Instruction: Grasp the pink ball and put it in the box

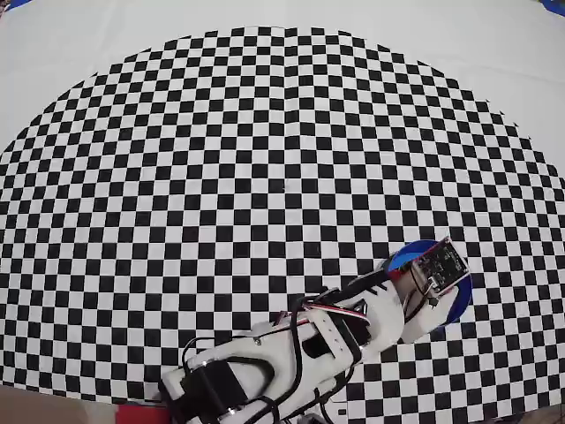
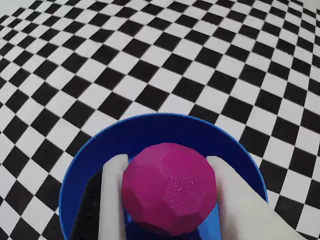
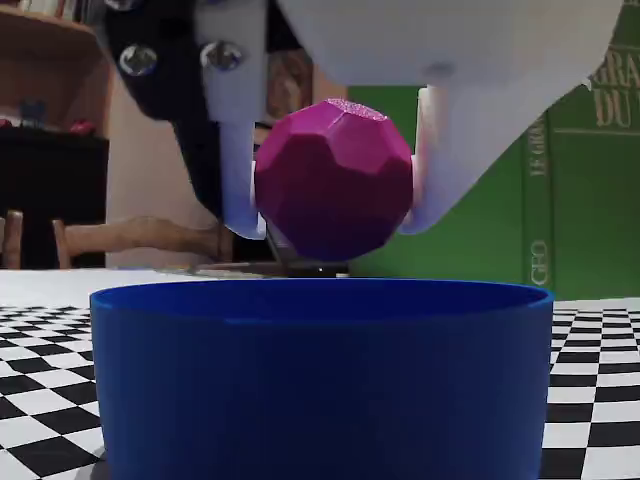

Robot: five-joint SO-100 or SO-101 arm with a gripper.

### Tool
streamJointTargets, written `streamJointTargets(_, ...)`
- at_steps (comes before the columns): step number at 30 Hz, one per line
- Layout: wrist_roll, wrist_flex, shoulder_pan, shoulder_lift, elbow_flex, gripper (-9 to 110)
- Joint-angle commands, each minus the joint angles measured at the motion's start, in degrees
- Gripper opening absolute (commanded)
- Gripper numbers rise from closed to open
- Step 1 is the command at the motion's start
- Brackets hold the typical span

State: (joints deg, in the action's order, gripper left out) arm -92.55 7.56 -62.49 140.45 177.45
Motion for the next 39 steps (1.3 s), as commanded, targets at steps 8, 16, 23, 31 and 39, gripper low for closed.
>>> streamJointTargets(8, 0.5, 1.6, 0.2, -0.1, 0.4, 0)
streamJointTargets(16, 0.5, 1.9, 0.2, -0.1, 0.4, 0)
streamJointTargets(23, 0.5, 2.0, 0.2, 0.0, 0.4, 0)
streamJointTargets(31, 0.5, 2.0, 0.2, -0.1, 0.4, 0)
streamJointTargets(39, 0.4, 2.0, 0.2, -0.1, 0.4, 28)
